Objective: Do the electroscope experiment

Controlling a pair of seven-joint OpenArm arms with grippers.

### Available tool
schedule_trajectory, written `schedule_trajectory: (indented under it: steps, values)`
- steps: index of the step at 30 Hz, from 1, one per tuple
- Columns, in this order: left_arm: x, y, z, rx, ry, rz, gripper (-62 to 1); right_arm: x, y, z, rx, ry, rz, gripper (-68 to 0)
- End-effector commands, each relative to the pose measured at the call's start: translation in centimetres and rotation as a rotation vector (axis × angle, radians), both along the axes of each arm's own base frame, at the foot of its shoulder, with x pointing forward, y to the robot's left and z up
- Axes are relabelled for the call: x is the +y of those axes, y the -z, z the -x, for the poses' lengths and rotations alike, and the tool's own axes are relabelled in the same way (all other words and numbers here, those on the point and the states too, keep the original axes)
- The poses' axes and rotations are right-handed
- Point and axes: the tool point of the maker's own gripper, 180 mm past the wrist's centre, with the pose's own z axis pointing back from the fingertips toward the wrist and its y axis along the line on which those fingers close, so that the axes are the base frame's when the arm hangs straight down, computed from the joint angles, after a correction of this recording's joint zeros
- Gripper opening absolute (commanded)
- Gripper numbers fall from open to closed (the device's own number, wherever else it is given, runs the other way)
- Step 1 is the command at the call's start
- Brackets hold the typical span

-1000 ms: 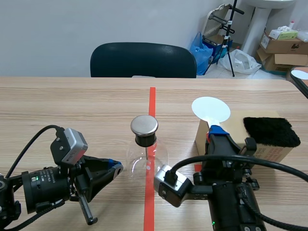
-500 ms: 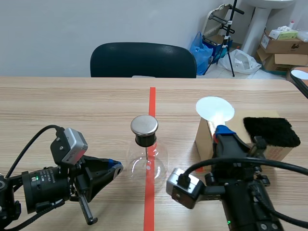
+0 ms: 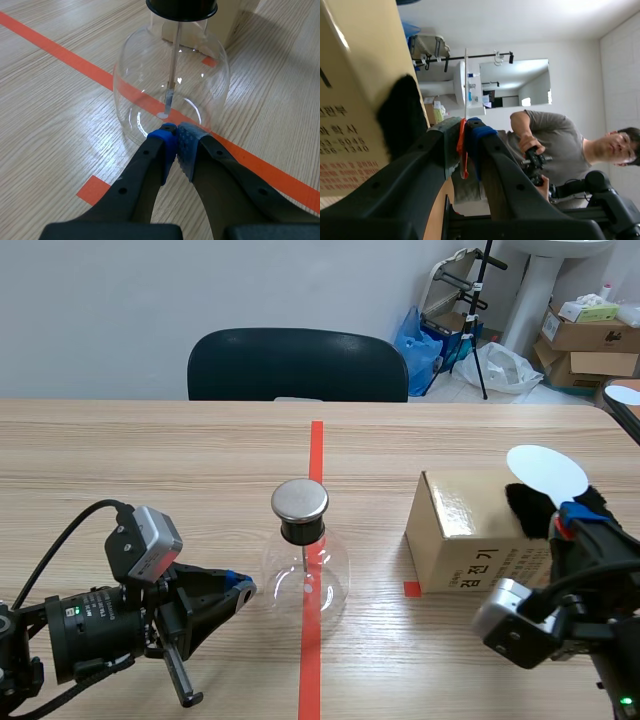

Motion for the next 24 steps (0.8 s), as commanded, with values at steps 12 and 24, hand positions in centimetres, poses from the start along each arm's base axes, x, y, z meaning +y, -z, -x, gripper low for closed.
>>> schedule_trajectory:
  steps: [12,24]
  values:
    - [2.7,-6.7,3.1,-0.137,0.043,0.099,-57.9,-2.4,1.9,1.4,0.0,-0.025,0.041,-66.4]
    - [4.9,-14.4,9.4,-0.166,0.126,0.164,-57.9,-3.7,4.0,1.0,0.056,-0.037,0.097,-66.5]
